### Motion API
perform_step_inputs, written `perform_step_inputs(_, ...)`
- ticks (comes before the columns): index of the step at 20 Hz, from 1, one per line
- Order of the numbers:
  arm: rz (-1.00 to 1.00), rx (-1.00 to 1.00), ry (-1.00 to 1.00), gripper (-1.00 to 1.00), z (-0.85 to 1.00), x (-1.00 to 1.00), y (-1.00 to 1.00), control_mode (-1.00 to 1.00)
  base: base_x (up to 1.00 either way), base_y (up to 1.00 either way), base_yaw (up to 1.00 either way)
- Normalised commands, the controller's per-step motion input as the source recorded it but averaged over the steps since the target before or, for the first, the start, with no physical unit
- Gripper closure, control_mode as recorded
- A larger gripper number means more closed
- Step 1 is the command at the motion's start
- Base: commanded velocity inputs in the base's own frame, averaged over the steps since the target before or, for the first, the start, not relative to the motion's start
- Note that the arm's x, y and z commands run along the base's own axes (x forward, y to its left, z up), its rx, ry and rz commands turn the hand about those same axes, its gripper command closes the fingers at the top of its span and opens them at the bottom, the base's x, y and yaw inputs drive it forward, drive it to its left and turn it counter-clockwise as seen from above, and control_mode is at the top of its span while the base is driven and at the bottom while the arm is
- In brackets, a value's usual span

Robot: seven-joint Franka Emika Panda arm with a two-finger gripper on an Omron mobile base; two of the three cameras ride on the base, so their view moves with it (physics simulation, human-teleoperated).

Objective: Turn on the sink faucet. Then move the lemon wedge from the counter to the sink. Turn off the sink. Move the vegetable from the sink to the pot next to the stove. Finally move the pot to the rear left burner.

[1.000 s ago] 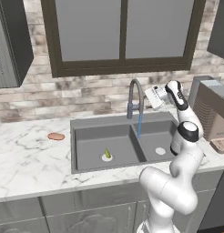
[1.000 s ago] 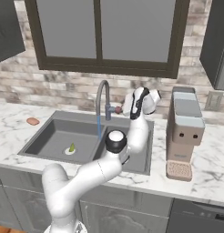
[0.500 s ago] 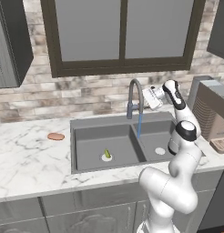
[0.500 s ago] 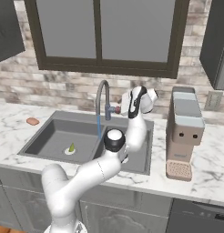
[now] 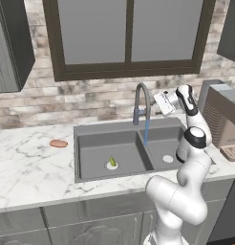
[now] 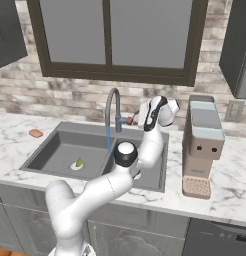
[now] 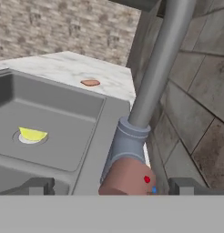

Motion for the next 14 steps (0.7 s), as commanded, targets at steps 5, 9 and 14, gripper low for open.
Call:
perform_step_inputs(5,-0.03,0.00,0.04,-1.00,0.00,0.20,-0.15,-1.00,0.00,0.00,0.00)
perform_step_inputs(9,-0.01,0.00,0.04,-1.00,-0.03,0.28,-0.13,-1.00,0.00,0.00,0.00)
perform_step_inputs(14,0.00,0.00,0.03,-1.00,-0.12,0.28,-0.11,-1.00,0.00,0.00,0.00)
